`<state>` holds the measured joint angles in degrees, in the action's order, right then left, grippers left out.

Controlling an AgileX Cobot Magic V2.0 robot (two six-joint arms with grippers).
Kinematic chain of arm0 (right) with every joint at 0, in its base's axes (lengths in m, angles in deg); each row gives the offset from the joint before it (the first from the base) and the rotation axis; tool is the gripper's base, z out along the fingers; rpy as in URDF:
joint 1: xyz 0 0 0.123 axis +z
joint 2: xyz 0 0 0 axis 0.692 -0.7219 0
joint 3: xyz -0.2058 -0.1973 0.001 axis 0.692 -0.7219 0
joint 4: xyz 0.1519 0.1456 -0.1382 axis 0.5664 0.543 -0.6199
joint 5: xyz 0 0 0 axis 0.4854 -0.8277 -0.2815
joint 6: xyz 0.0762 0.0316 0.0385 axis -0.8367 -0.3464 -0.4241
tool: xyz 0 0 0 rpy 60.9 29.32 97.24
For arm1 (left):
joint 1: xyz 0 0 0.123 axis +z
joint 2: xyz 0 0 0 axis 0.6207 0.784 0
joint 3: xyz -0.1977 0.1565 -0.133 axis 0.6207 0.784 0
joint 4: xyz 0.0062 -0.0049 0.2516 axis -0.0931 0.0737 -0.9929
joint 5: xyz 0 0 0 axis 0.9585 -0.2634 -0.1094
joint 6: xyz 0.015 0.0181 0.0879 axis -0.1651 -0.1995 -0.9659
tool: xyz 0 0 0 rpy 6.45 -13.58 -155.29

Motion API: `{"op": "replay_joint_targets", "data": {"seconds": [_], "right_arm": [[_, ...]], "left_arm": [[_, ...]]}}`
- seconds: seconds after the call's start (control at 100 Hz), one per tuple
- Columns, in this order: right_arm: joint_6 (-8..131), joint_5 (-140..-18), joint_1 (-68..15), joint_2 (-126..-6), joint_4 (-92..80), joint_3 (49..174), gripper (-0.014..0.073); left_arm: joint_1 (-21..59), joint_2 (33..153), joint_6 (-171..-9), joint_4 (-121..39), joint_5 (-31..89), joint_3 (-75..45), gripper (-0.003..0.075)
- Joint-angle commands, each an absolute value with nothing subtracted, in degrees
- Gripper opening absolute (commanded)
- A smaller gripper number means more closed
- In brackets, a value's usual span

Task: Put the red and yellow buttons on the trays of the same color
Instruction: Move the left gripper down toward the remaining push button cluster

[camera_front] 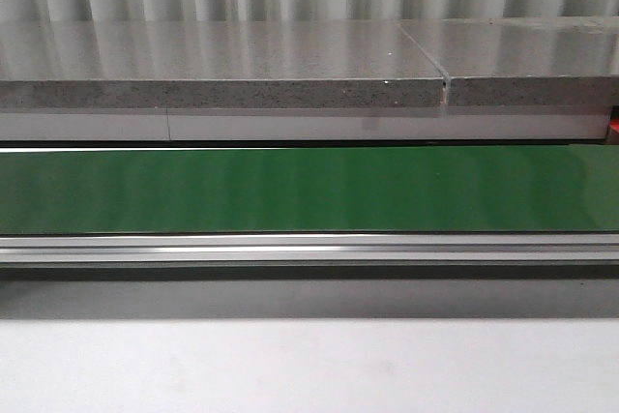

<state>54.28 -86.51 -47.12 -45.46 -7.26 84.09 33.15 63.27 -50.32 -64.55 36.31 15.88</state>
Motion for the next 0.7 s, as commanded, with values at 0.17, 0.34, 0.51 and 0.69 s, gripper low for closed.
{"op": "replay_joint_targets", "data": {"seconds": [0.17, 0.34, 0.51, 0.69], "right_arm": [[54.3, -82.7, -47.0, -45.1, -6.8, 85.7, -0.0068], [54.3, -82.7, -47.0, -45.1, -6.8, 85.7, -0.0068], [54.3, -82.7, -47.0, -45.1, -6.8, 85.7, -0.0068], [54.3, -82.7, -47.0, -45.1, -6.8, 85.7, -0.0068]], "left_arm": [[33.2, 63.6, -49.9, -64.0, 31.5, 14.2, 0.0635], [33.2, 64.1, -48.5, -64.0, 30.3, 13.2, 0.0606], [36.4, 70.0, -42.2, -64.2, 32.6, 7.9, 0.0606], [44.2, 82.7, -38.3, -63.8, 40.4, -1.4, 0.0606]]}}
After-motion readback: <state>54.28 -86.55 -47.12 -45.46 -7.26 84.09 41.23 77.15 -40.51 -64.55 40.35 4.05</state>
